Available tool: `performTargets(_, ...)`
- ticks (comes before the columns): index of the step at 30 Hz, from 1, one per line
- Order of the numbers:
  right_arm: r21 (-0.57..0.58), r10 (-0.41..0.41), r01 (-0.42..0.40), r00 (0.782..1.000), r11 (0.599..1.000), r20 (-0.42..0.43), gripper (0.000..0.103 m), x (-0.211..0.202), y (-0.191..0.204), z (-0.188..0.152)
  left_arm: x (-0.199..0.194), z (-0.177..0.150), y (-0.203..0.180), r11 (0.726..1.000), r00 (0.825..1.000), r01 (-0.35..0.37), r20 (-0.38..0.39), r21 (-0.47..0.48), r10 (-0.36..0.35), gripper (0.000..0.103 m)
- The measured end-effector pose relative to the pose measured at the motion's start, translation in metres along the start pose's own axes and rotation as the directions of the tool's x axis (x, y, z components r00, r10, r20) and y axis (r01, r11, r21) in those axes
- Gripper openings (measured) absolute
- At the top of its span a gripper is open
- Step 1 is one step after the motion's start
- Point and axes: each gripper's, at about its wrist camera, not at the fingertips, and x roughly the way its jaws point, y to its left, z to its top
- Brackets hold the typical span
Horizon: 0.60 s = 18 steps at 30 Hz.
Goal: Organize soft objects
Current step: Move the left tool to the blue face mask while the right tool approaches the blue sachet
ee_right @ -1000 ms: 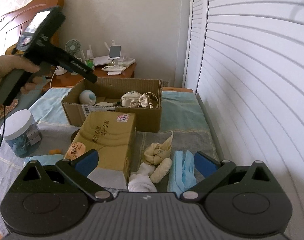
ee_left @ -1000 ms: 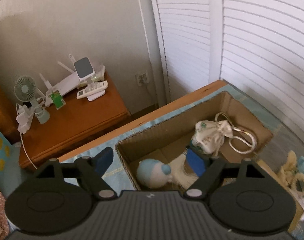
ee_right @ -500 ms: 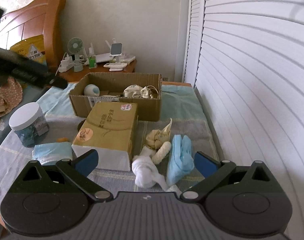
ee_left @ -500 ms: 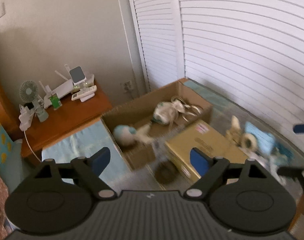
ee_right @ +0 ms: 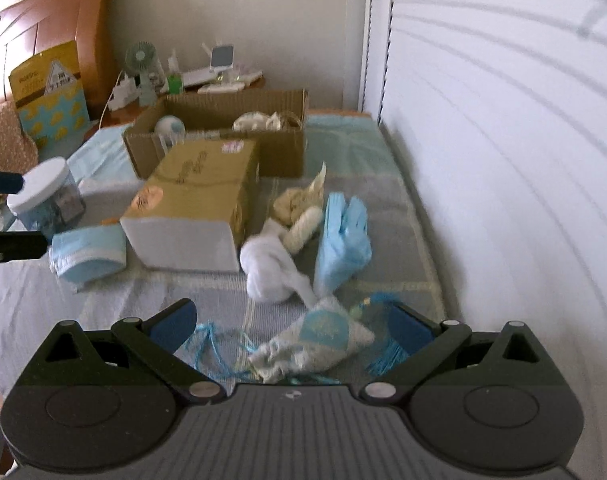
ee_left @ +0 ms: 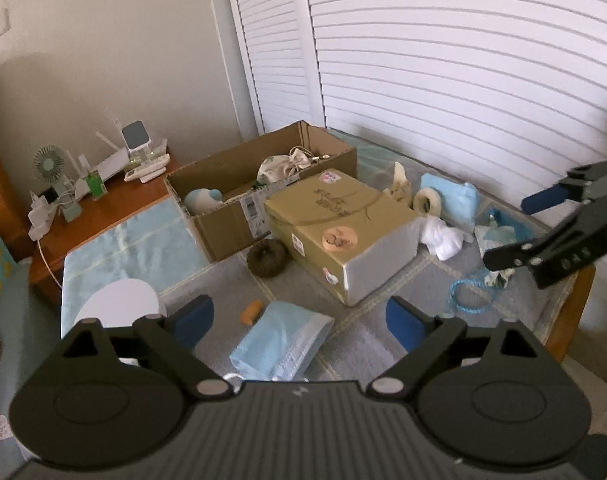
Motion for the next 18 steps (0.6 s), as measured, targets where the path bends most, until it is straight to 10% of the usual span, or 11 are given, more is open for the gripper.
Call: performTargets(18, -0.045, 0.09, -0.1, 0.98, 0.994, -0.175, 0.103, 0.035, 0.014, -0.006, 0.024, -0.027, 0.007, 0.996, 0.994, 0.081, -0.071, -0.043, -0.084, 0.093)
